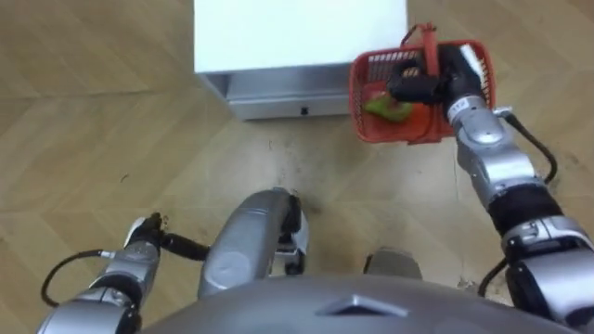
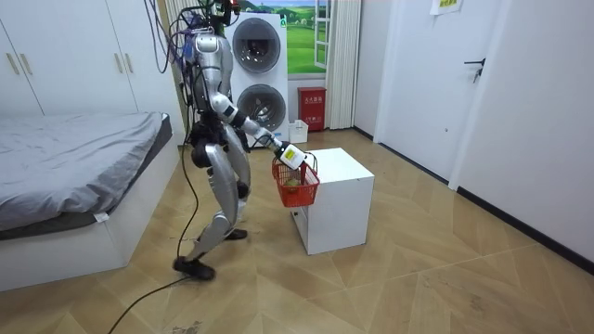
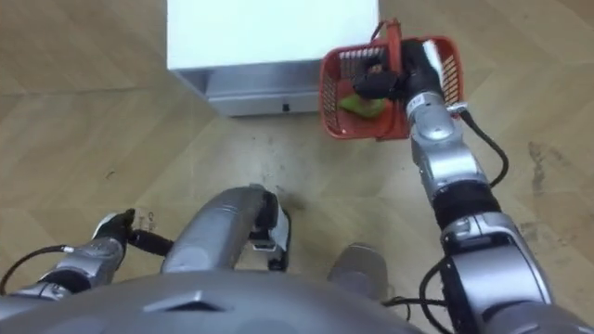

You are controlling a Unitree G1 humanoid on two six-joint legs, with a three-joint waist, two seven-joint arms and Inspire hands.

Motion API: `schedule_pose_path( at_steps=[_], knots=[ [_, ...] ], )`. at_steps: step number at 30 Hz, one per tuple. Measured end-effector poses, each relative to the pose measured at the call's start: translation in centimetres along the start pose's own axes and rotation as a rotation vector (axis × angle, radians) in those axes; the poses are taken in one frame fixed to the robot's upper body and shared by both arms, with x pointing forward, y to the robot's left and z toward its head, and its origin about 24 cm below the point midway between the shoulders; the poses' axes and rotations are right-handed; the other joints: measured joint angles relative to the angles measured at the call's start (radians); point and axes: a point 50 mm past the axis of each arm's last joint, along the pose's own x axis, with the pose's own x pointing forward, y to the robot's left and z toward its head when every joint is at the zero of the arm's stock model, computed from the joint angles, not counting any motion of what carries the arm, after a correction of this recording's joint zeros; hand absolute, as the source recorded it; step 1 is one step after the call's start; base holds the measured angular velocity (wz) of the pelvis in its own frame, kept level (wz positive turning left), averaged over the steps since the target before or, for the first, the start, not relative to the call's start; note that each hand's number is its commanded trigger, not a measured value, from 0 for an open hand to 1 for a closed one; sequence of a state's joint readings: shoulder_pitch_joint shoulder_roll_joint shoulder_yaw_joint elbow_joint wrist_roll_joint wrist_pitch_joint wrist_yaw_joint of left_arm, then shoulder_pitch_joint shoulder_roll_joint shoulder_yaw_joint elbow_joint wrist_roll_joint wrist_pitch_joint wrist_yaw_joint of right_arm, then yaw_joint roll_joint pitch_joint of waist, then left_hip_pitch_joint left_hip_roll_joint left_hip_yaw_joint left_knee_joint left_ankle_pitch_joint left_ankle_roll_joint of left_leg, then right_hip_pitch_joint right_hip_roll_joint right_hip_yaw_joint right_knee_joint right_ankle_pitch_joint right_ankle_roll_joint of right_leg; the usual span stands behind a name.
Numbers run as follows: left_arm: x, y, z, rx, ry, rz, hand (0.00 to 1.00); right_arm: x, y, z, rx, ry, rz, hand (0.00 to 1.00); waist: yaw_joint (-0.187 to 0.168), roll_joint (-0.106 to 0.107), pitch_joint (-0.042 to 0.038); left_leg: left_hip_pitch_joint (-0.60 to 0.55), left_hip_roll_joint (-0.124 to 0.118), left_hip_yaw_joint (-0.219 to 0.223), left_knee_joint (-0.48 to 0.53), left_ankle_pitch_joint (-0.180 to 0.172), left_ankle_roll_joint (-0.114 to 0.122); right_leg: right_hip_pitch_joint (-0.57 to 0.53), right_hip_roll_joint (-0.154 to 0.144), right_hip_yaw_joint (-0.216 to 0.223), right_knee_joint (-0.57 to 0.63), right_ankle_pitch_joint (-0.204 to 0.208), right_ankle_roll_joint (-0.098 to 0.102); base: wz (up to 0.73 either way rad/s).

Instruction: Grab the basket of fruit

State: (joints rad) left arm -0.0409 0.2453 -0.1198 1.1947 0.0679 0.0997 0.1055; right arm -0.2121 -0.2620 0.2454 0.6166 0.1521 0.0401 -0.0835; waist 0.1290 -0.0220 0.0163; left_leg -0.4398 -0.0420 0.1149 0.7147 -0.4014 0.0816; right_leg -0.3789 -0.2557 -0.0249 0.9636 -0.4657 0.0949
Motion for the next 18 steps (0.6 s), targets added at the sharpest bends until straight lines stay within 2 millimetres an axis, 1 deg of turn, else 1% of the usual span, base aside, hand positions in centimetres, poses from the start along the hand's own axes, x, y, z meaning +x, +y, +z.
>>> schedule_pose_path(
  at_steps=[1, 2, 3, 4, 5, 6, 7, 8, 9, 10, 11, 12, 13, 14, 15, 18],
  knots=[
    [0.0, 0.2, 0.2, -0.003, -0.015, 0.008, 0.00, 0.0, 0.0, 0.2, 0.002, -0.009, 0.001, 1.00, -0.001, 0.000, 0.0001, 0.037, 0.006, -0.045, -0.035, 0.014, -0.019, -0.018, 0.013, -0.034, -0.140, 0.004, -0.005, -0.07],
    [0.0, 0.4, 0.4, -0.013, -0.037, 0.020, 0.00, -0.1, 0.0, 0.4, 0.006, -0.026, 0.001, 1.00, -0.003, -0.008, 0.0041, 0.062, 0.019, -0.056, -0.041, 0.020, -0.031, -0.036, 0.032, -0.058, -0.264, 0.055, 0.002, 0.12],
    [-0.1, 0.1, 0.3, -0.028, -0.056, 0.025, 0.00, -0.5, -0.2, 0.1, -0.002, -0.028, -0.005, 1.00, -0.009, -0.005, 0.0001, 0.085, 0.041, -0.051, -0.044, 0.022, -0.052, -0.004, 0.046, -0.092, -0.278, 0.084, -0.017, 0.05],
    [-0.2, 0.0, 0.0, -0.036, -0.064, 0.026, 0.00, -0.5, -0.1, 0.1, -0.001, -0.032, 0.000, 1.00, -0.001, -0.011, 0.0025, 0.099, 0.056, -0.039, -0.052, 0.033, -0.069, 0.022, 0.062, -0.094, -0.304, 0.093, -0.030, -0.05],
    [-0.3, 0.0, -1.0, -0.053, -0.051, 0.033, 0.00, -0.7, 0.4, 0.5, 0.010, -0.049, 0.013, 1.00, 0.000, -0.024, 0.0119, 0.107, 0.071, -0.038, -0.073, 0.051, -0.093, 0.075, 0.086, -0.090, -0.360, 0.103, -0.045, -0.16],
    [-0.4, -0.1, -1.5, -0.053, -0.040, 0.036, 0.00, -0.7, 0.4, 0.6, 0.022, -0.059, 0.019, 1.00, -0.007, -0.027, 0.0128, 0.110, 0.071, -0.044, -0.104, 0.053, -0.094, 0.094, 0.095, -0.091, -0.385, 0.110, -0.048, 0.13],
    [-0.5, -0.6, -2.2, -0.052, -0.023, 0.033, 0.00, -0.8, 0.4, 1.1, 0.046, -0.083, 0.026, 1.00, -0.023, -0.031, 0.0145, 0.092, 0.055, -0.047, -0.185, 0.079, -0.092, 0.135, 0.112, -0.079, -0.445, 0.122, -0.052, 0.27],
    [-0.7, -0.9, -2.9, -0.047, -0.005, 0.025, 0.00, -0.9, 0.1, 1.2, 0.054, -0.094, 0.022, 1.00, -0.016, -0.043, 0.0107, 0.069, 0.043, -0.049, -0.223, 0.159, -0.061, 0.160, 0.115, -0.085, -0.479, 0.126, -0.050, 0.26],
    [-0.9, -1.3, -4.3, -0.027, 0.033, 0.021, 0.00, -1.1, 0.2, 1.3, 0.053, -0.106, 0.027, 1.00, -0.014, -0.054, -0.0017, 0.099, 0.046, -0.049, -0.245, 0.174, -0.062, 0.195, 0.121, -0.095, -0.534, 0.147, -0.042, 0.14],
    [-1.1, -1.4, -4.9, -0.014, 0.048, 0.017, 0.00, -1.3, 0.3, 1.5, 0.056, -0.121, 0.031, 1.00, -0.014, -0.054, -0.0015, 0.116, 0.047, -0.049, -0.261, 0.177, -0.060, 0.219, 0.124, -0.106, -0.563, 0.158, -0.037, 0.16],
    [-1.3, -1.7, -5.9, 0.008, 0.078, 0.010, 0.00, -1.7, 0.5, 2.0, 0.061, -0.152, 0.044, 1.00, -0.010, -0.056, -0.0017, 0.154, 0.044, -0.065, -0.294, 0.179, -0.060, 0.258, 0.136, -0.134, -0.619, 0.178, -0.035, 0.11],
    [-1.4, -1.8, -6.4, 0.021, 0.091, 0.008, 0.00, -1.8, 0.6, 2.3, 0.061, -0.168, 0.049, 1.00, -0.007, -0.058, -0.0030, 0.171, 0.043, -0.073, -0.305, 0.179, -0.060, 0.271, 0.137, -0.148, -0.638, 0.184, -0.033, 0.00],
    [-1.6, -1.8, -6.8, 0.037, 0.101, 0.010, 0.00, -1.8, 0.7, 2.9, 0.055, -0.200, 0.051, 1.00, 0.005, -0.059, -0.0039, 0.193, 0.041, -0.102, -0.319, 0.180, -0.060, 0.295, 0.140, -0.192, -0.661, 0.196, -0.038, -0.16],
    [-1.7, -1.7, -7.3, 0.055, 0.111, 0.013, 0.00, -1.9, 0.7, 3.5, 0.040, -0.233, 0.052, 1.00, 0.014, -0.059, -0.0046, 0.210, 0.037, -0.136, -0.330, 0.181, -0.063, 0.318, 0.141, -0.225, -0.682, 0.207, -0.044, -0.08],
    [-1.8, -1.7, -7.8, 0.054, 0.127, 0.017, 0.00, -2.0, 0.7, 4.0, 0.030, -0.261, 0.052, 1.00, 0.012, -0.060, -0.0045, 0.230, 0.030, -0.150, -0.341, 0.184, -0.067, 0.354, 0.141, -0.234, -0.710, 0.216, -0.045, 0.00],
    [-1.8, -1.3, -7.7, 0.049, 0.116, 0.034, 0.00, -2.0, 0.9, 4.2, 0.033, -0.272, 0.054, 1.00, 0.008, -0.060, -0.0042, 0.270, 0.025, -0.141, -0.328, 0.184, -0.067, 0.443, 0.146, -0.222, -0.760, 0.228, -0.046, 0.21]
  ],
)
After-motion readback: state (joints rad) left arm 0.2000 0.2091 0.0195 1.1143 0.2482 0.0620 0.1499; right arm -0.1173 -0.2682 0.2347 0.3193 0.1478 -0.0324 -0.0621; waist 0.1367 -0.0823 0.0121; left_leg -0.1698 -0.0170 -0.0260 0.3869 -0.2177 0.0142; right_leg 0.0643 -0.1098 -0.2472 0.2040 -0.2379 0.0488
